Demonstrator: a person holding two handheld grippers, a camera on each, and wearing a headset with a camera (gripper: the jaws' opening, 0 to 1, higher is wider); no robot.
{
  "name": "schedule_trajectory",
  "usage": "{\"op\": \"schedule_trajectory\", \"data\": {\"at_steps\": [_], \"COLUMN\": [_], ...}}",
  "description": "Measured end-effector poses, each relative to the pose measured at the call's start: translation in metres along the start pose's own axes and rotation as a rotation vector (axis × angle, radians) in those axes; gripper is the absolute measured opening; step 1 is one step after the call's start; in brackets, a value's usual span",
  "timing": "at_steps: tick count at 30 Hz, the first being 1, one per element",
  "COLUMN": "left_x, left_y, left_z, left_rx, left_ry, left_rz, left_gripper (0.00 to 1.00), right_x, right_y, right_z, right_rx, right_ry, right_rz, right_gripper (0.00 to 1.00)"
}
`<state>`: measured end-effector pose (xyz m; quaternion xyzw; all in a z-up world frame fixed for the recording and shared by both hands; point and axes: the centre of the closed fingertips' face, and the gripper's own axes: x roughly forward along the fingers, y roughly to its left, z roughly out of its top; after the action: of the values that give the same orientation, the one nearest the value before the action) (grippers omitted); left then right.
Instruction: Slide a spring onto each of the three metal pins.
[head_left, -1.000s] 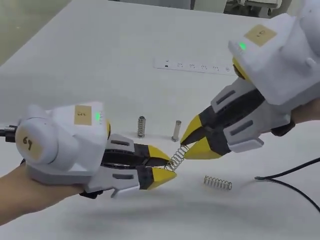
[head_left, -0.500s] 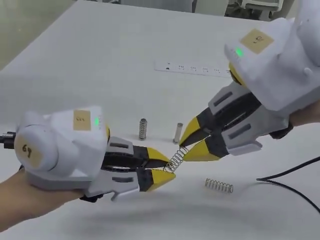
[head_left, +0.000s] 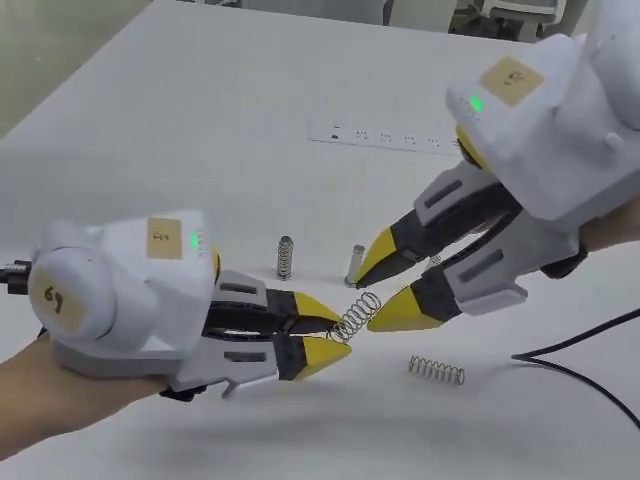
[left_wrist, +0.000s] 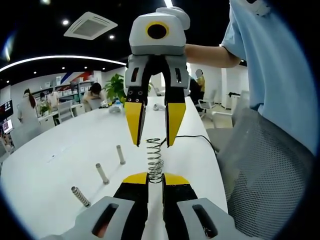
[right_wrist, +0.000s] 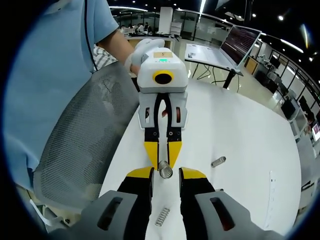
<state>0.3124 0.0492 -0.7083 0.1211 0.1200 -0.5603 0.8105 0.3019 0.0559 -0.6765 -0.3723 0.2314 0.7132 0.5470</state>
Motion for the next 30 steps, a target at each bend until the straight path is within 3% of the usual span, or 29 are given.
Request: {"op": "schedule_trajectory", "data": {"at_steps": [5, 30], "left_x": [0.0, 0.002], "left_y": [0.001, -0.007], "left_z": [-0.001, -0.001], "left_rx": [-0.001, 0.002], "left_ry": [0.001, 0.018], "left_rz": [0.004, -0.016], "left_gripper": [0.02, 0.02], "right_x": [0.0, 0.016], "right_y": [0.002, 0.008], "right_z": [-0.002, -0.007], "right_rx": [0.001, -0.04], "right_ry": [0.014, 0.068], "right_rz": [0.01, 0.078], "right_gripper": [0.24, 0.16]}}
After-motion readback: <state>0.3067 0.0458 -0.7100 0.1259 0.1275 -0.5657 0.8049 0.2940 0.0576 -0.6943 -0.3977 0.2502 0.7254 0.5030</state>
